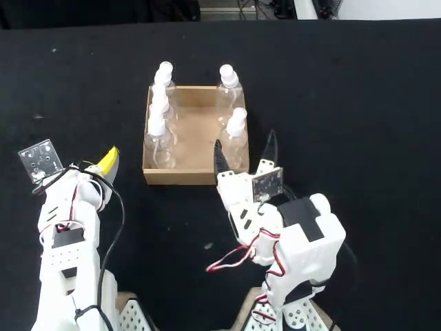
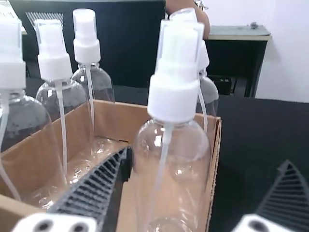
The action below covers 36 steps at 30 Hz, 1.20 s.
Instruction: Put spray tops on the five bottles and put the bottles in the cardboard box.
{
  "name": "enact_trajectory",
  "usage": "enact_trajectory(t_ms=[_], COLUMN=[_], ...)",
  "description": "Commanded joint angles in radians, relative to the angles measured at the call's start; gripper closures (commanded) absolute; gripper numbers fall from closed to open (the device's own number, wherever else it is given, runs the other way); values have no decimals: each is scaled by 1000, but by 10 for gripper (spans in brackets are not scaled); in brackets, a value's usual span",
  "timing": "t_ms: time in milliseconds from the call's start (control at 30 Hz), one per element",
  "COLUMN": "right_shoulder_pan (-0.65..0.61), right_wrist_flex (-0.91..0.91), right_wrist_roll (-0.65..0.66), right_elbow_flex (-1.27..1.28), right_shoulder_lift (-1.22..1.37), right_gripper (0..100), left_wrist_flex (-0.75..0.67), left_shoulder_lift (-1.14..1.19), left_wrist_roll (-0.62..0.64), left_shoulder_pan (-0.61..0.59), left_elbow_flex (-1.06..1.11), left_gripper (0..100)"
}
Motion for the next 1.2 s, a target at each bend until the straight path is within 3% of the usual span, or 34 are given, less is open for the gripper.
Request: enact_trajectory(t_ms=[0,833,1167], right_shoulder_pan=[-18,-35,-26], right_wrist_flex=[-89,-164,-15], right_wrist_roll=[5,3,-31], right_elbow_flex=[30,134,180], right_shoulder_lift=[-18,-85,-300], right_gripper=[611,613,613], left_wrist_flex=[-23,-23,-23], left_shoulder_lift=[-14,-14,-14], left_wrist_roll=[2,2,2], left_shoulder_pan=[10,13,15], left_elbow_flex=[-15,-15,-15], left_gripper=[690,690,690])
